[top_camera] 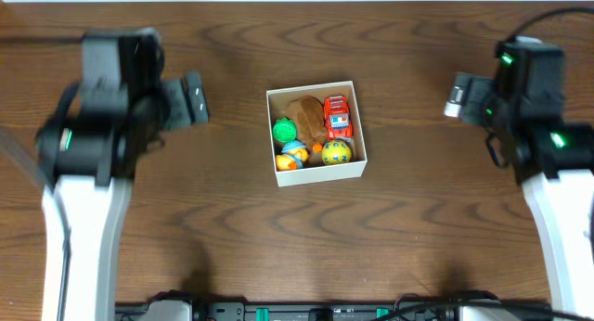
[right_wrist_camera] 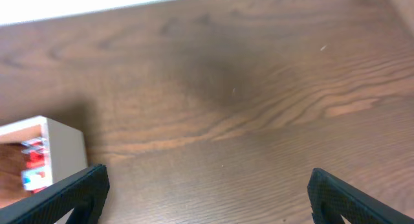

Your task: Pack container

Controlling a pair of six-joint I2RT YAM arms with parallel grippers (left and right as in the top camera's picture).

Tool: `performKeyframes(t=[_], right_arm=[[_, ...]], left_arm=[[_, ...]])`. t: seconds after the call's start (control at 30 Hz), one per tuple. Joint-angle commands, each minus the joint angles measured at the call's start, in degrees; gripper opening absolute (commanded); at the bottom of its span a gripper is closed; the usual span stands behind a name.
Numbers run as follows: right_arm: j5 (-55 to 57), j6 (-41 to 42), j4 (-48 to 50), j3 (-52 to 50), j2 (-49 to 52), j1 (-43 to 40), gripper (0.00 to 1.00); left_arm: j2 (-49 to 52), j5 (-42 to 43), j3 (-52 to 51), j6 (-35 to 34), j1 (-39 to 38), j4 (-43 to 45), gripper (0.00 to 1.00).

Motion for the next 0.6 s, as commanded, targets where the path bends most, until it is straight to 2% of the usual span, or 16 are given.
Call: performKeyframes(t=[0.0,0.17,0.33,0.47,0.57], right_arm=[[1.6,2.8,-1.5,-2.7,-6.8,-0.1,0.99],[1.7,5.2,-3.6,-11.6,-19.2,-0.1,0.99],[3.1,10.4,-7.6,-23.5,-34.7,-0.1,0.99],[5.5,11.8,-10.5,-29.3,-46.3,-0.1,0.99],[5.6,12.7,-10.3,-30.6,-51.5,-0.1,0.99]], left_arm=[[-8.1,-0.5,-8.5,0.2,0.0,0.9,0.98],[-22.2,-0.5,-22.9,0.4,0.0,4.6,0.98],[-34.3,-0.5,-33.3,0.3,0.0,3.5,0.98],[-42.0,-0.3,-37.3,-1.5,-0.1,3.5,0.98],[-44.6,-0.5,-37.9,-1.8,-0.1,3.3,0.98]])
